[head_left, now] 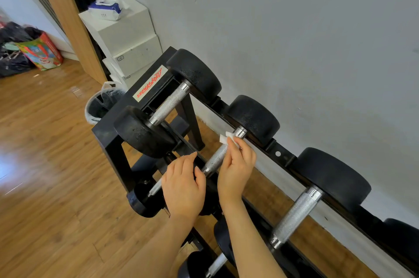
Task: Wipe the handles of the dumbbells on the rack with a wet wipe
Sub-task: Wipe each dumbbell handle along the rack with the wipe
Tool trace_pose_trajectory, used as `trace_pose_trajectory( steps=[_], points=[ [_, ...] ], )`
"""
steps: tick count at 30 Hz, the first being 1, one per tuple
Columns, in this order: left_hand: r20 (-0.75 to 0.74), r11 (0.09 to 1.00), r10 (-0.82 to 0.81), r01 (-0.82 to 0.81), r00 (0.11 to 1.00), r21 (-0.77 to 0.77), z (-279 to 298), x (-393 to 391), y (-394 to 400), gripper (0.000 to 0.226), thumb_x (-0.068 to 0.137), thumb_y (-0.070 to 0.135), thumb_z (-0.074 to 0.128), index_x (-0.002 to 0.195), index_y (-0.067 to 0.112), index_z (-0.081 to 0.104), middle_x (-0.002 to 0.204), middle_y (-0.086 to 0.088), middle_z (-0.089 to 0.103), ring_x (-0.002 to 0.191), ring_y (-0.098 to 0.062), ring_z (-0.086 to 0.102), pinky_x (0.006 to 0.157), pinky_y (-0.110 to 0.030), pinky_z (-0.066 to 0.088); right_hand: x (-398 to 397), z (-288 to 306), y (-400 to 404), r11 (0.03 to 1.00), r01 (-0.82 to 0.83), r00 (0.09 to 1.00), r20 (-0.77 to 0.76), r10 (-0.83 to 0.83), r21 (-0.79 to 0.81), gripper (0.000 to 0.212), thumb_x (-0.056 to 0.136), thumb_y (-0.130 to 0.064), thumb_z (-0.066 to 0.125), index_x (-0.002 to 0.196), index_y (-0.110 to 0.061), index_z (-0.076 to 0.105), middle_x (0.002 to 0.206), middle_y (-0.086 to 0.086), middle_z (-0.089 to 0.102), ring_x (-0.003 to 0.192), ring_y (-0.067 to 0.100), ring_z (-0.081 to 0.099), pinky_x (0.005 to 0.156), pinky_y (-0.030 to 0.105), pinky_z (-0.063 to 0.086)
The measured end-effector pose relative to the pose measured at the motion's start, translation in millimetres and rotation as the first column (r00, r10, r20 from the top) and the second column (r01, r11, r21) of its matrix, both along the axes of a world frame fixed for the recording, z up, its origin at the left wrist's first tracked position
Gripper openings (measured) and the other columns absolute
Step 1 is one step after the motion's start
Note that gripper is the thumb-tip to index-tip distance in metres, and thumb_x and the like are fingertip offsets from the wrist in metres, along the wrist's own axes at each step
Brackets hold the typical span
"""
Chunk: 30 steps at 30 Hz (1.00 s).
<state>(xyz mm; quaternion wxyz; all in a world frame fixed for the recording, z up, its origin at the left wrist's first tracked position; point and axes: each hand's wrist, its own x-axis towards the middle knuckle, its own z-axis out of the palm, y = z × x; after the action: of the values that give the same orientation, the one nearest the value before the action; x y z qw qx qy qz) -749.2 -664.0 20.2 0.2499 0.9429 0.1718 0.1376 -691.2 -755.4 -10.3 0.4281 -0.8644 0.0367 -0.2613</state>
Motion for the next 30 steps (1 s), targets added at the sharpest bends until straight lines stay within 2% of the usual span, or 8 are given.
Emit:
trace_pose_trajectory(
  steps=[4, 7, 13, 15, 17, 21, 26, 30],
  points=[
    [-0.003, 1.0, -0.003, 0.003, 1.0, -0.002, 1, -1, 0, 0.042, 0.092, 0.03, 0.035, 0.114, 0.018, 0.068, 0.108, 0.003, 0.068, 0.106, -0.018, 0.06, 0.088, -0.033, 0.043, 17, 14, -8, 0.971, 0.02, 0.998, -0.051, -0.033, -0.237, 0.034, 0.083, -0.018, 0.061, 0.115, -0.012, 0.07, 0.11, 0.004, 0.071, 0.093, 0.024, 0.06, 0.073, 0.037, 0.05],
    [-0.006, 1.0, 0.005, -0.005, 1.0, -0.006, 1, -1, 1, 0.042, 0.092, 0.031, 0.035, 0.113, 0.018, 0.069, 0.108, 0.003, 0.068, 0.106, -0.018, 0.06, 0.087, -0.031, 0.04, 19, 16, -9, 0.958, 0.02, 0.997, -0.067, -0.041, -0.287, 0.035, 0.076, -0.012, 0.076, 0.111, -0.012, 0.072, 0.108, 0.003, 0.072, 0.087, 0.024, 0.06, 0.068, 0.037, 0.05],
    [-0.004, 1.0, -0.011, 0.011, 1.0, -0.026, 1, -2, 2, 0.042, 0.092, 0.032, 0.035, 0.113, 0.018, 0.068, 0.111, 0.003, 0.068, 0.108, -0.018, 0.06, 0.089, -0.035, 0.044, 10, 16, -21, 0.86, -0.157, 0.987, -0.101, 0.124, -0.486, 0.035, 0.081, -0.021, 0.073, 0.115, -0.013, 0.07, 0.112, 0.001, 0.071, 0.081, 0.019, 0.057, 0.061, 0.033, 0.052],
    [-0.015, 0.999, -0.016, 0.016, 1.0, -0.029, 0, -2, 2, 0.043, 0.092, 0.033, 0.034, 0.113, 0.019, 0.068, 0.111, 0.003, 0.068, 0.109, -0.018, 0.06, 0.089, -0.034, 0.043, 18, 23, -28, 0.825, -0.214, 0.976, -0.152, 0.157, -0.523, 0.032, 0.087, -0.028, 0.064, 0.115, -0.014, 0.07, 0.111, 0.001, 0.071, 0.082, 0.018, 0.061, 0.059, 0.029, 0.053],
    [-0.021, 0.999, -0.018, 0.018, 1.0, -0.03, 1, -2, 3, 0.043, 0.092, 0.034, 0.034, 0.113, 0.019, 0.068, 0.112, 0.003, 0.067, 0.109, -0.018, 0.06, 0.089, -0.035, 0.043, 23, 25, -35, 0.785, -0.286, 0.958, -0.189, 0.216, -0.55, 0.033, 0.09, -0.031, 0.059, 0.116, -0.013, 0.069, 0.112, 0.002, 0.071, 0.084, 0.017, 0.067, 0.06, 0.027, 0.056],
    [-0.001, 1.0, -0.012, 0.012, 1.0, -0.022, 1, -3, 3, 0.041, 0.091, 0.033, 0.035, 0.111, 0.018, 0.069, 0.11, 0.003, 0.067, 0.106, -0.02, 0.06, 0.088, -0.037, 0.045, 27, 18, -55, 0.704, -0.395, 0.914, -0.179, 0.364, -0.59, 0.048, 0.074, -0.012, 0.08, 0.12, -0.006, 0.066, 0.119, 0.01, 0.068, 0.09, 0.022, 0.072, 0.069, 0.032, 0.061],
    [0.001, 1.0, -0.018, 0.018, 1.0, -0.023, 0, -2, 3, 0.042, 0.091, 0.034, 0.035, 0.11, 0.018, 0.069, 0.109, 0.002, 0.067, 0.106, -0.021, 0.06, 0.088, -0.038, 0.045, 33, 18, -57, 0.783, -0.33, 0.942, -0.127, 0.312, -0.527, 0.054, 0.069, -0.004, 0.08, 0.121, -0.002, 0.064, 0.118, 0.015, 0.067, 0.103, 0.028, 0.068, 0.081, 0.038, 0.058],
    [0.004, 0.999, -0.014, 0.014, 1.0, -0.033, 0, -3, 3, 0.042, 0.091, 0.034, 0.035, 0.111, 0.018, 0.069, 0.11, 0.003, 0.067, 0.107, -0.021, 0.06, 0.088, -0.038, 0.045, 29, 12, -57, 0.77, -0.36, 0.925, -0.094, 0.368, -0.528, 0.055, 0.072, -0.006, 0.077, 0.124, -0.003, 0.062, 0.128, 0.015, 0.062, 0.111, 0.028, 0.064, 0.087, 0.031, 0.049]
  ],
)
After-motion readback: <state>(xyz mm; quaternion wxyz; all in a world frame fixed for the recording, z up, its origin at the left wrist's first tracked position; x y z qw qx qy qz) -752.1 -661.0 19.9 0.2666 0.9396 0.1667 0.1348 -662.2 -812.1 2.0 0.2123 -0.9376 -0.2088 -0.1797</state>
